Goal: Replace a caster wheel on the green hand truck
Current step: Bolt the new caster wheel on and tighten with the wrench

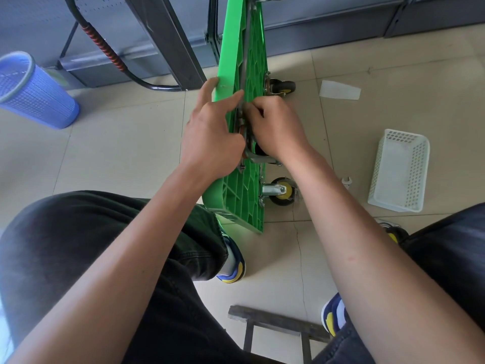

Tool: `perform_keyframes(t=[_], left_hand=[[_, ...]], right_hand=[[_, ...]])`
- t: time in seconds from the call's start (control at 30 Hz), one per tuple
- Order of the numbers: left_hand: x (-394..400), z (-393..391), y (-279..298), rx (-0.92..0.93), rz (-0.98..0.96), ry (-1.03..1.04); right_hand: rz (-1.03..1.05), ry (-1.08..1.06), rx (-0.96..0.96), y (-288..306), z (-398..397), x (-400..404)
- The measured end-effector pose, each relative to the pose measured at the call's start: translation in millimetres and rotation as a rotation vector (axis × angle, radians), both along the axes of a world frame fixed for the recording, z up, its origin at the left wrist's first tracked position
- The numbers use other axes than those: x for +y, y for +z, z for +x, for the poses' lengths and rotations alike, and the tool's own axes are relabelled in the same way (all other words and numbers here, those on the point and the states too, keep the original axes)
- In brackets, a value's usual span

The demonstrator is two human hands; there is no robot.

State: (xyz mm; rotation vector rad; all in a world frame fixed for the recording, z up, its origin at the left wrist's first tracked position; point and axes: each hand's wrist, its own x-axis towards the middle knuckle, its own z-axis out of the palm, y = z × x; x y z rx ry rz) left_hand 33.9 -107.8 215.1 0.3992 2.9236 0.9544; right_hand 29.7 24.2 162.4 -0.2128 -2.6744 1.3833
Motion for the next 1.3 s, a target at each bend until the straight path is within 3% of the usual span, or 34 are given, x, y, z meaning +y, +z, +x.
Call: perform_keyframes(t=[0.43, 0.63, 1.03, 1.3], left_hand=[[-1.4, -0.1, -1.0, -0.011, 0.016, -0.008], [-0.8, 0.8, -0.7, -0.018, 0.006, -0.004], [-0.5, 1.1, 1.7, -0.026, -0.004, 0.003], [0.7, 2.0, 4.1, 0.003, -0.015, 0.009]], right_hand=[[-0.149, 0.003, 0.081, 2.2, 0.7, 5.0], [-0.016, -0.017, -0.003, -2.9, 0.0, 2.6], [-0.153, 0.028, 0.039, 1.3, -2.9, 6.8], [-0.044, 0.005, 0.065, 0.0, -1.3, -0.2]])
